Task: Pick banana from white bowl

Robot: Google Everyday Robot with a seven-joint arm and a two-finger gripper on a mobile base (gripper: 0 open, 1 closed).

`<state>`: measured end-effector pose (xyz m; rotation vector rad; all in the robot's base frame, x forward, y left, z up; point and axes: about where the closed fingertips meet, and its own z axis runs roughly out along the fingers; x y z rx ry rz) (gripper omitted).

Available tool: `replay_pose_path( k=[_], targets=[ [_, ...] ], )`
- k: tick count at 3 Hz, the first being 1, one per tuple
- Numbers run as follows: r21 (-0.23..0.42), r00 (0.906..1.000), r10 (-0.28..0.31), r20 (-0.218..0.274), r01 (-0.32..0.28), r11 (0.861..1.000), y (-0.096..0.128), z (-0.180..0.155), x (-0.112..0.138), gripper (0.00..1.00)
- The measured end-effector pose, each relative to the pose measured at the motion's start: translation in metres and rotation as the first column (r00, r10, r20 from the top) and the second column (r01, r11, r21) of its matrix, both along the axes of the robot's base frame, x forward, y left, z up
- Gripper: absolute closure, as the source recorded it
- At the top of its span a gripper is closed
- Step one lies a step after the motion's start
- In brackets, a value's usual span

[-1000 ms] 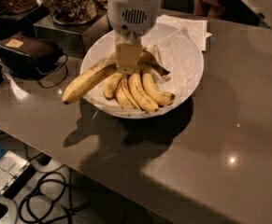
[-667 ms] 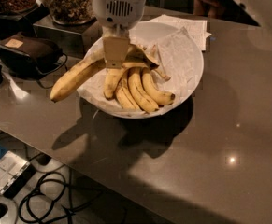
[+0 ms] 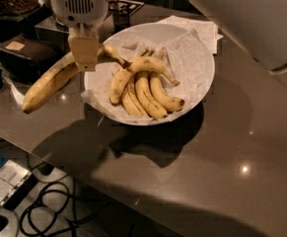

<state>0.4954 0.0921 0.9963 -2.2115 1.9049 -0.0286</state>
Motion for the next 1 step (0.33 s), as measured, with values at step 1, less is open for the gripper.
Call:
replay_pose_path(
  k=[1],
  targets=[
    [0.034, 0.9996, 0.001, 0.028, -0.001, 0.999, 0.0073, 0.0041, 0.005, 1.0]
  ],
)
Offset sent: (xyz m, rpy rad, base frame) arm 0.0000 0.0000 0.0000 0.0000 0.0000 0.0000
